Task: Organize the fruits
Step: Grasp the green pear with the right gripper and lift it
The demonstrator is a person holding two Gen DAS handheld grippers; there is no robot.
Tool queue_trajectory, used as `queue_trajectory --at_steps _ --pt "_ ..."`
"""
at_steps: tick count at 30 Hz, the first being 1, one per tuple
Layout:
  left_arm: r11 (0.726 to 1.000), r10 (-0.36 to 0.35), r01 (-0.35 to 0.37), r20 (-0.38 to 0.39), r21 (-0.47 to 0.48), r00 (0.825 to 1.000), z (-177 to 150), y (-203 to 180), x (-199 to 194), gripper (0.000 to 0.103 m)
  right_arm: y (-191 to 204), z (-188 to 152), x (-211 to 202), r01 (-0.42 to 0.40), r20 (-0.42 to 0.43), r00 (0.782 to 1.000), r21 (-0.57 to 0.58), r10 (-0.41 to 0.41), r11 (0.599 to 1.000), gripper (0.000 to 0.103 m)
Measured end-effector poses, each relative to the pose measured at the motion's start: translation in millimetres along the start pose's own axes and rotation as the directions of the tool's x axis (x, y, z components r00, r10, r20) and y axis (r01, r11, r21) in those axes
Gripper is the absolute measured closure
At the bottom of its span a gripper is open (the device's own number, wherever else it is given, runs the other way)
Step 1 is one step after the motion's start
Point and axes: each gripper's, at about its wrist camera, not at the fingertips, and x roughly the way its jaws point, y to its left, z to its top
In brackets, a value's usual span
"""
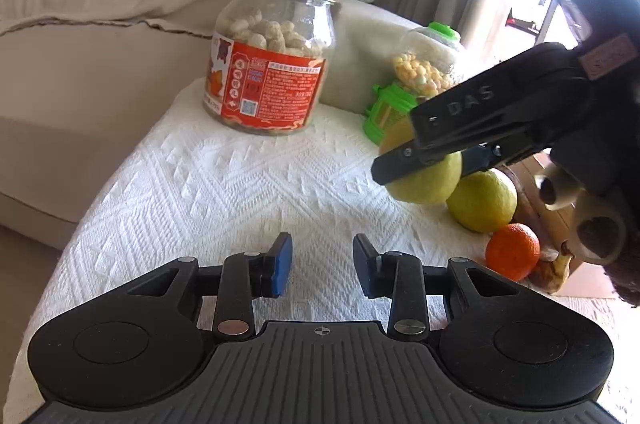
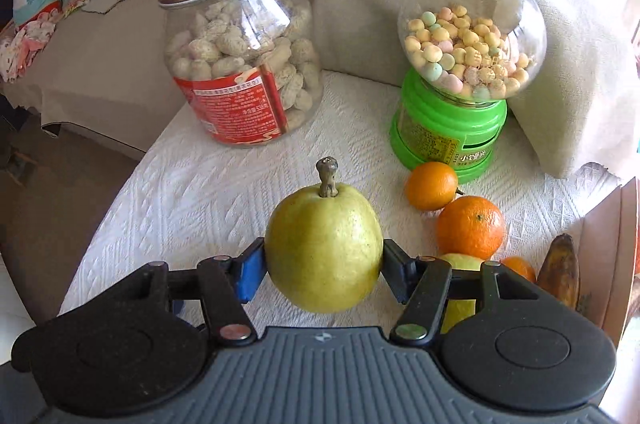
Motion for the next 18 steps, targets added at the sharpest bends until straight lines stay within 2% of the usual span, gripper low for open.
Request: queue_trajectory --at_steps 3,6,10,13,15,18 --pt "1.0 -0.008 0.008 0.005 -0.023 1.0 0.4 4.1 -0.1 0.066 -3.1 -22.2 -42.0 -0.074 0.073 0.995 -0.008 0.074 0.997 0.042" --pt "0.999 -0.025 0.025 0.011 -0.042 1.0 0.7 7.2 -1.4 0.066 -6.1 -54.7 -90.2 -0.13 0.153 0.979 -0.05 0.136 0.99 0.042" --pt "0.998 -0.053 0.053 0.036 -0.019 0.998 -2.2 0.5 -8.1 0.066 -10.7 -108.3 -131.5 -0.15 0.224 0.961 -0.07 0.162 0.986 0.042" --pt "0.993 -0.114 0.114 0.055 -0.002 0.992 -5.2 -15.5 -25.3 0.066 -20.9 -151.4 -145.3 -0.086 0.279 0.955 -0.044 0.095 0.995 0.042" --pt "0.982 -0.19 0.19 0.064 0.004 0.98 -8.0 -30.3 -39.7 0.066 -30.5 -174.9 -143.4 -0.031 0.297 0.954 -0.001 0.03 1.0 0.042" --pt "0.966 -0.251 0.248 0.042 0.073 0.967 -11.6 -55.0 -51.8 0.066 -49.2 -195.4 -120.0 0.012 0.281 0.959 0.094 -0.038 0.996 0.042"
